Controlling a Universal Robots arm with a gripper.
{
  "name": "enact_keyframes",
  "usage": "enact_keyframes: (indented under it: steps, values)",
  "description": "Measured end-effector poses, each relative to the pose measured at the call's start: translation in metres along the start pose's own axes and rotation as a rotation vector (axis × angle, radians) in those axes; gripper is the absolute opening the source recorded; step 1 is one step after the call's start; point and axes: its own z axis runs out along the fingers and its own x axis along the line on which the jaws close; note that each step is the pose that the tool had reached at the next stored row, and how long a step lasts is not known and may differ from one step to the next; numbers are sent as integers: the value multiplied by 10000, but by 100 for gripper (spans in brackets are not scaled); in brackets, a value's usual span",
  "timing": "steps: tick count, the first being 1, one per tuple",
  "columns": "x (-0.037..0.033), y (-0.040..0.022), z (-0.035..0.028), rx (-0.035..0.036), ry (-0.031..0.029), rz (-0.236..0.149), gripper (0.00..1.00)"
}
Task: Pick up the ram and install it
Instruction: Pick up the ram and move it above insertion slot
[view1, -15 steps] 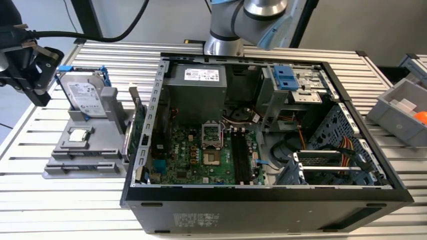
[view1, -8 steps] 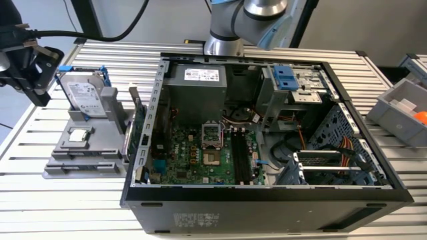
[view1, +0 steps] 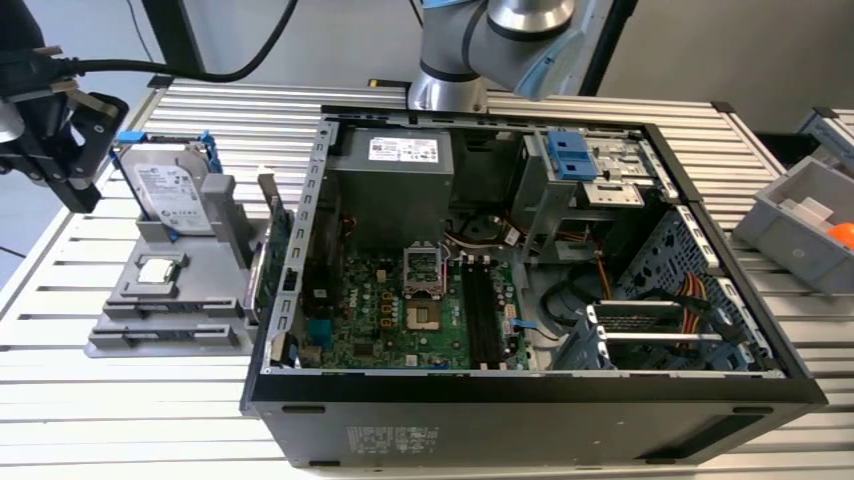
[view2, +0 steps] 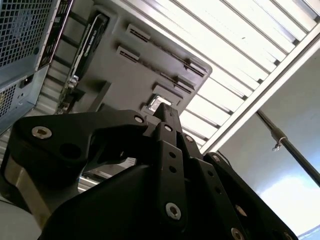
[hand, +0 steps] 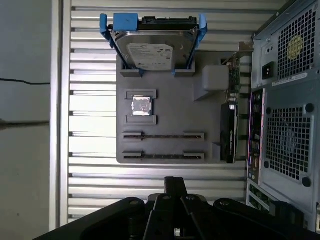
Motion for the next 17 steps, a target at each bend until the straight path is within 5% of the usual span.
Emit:
enact_keyframes:
  steps: [13, 17]
  values:
    - [0, 0, 4, 1, 11, -209, 0]
    - [0, 4, 5, 1, 29, -622, 0]
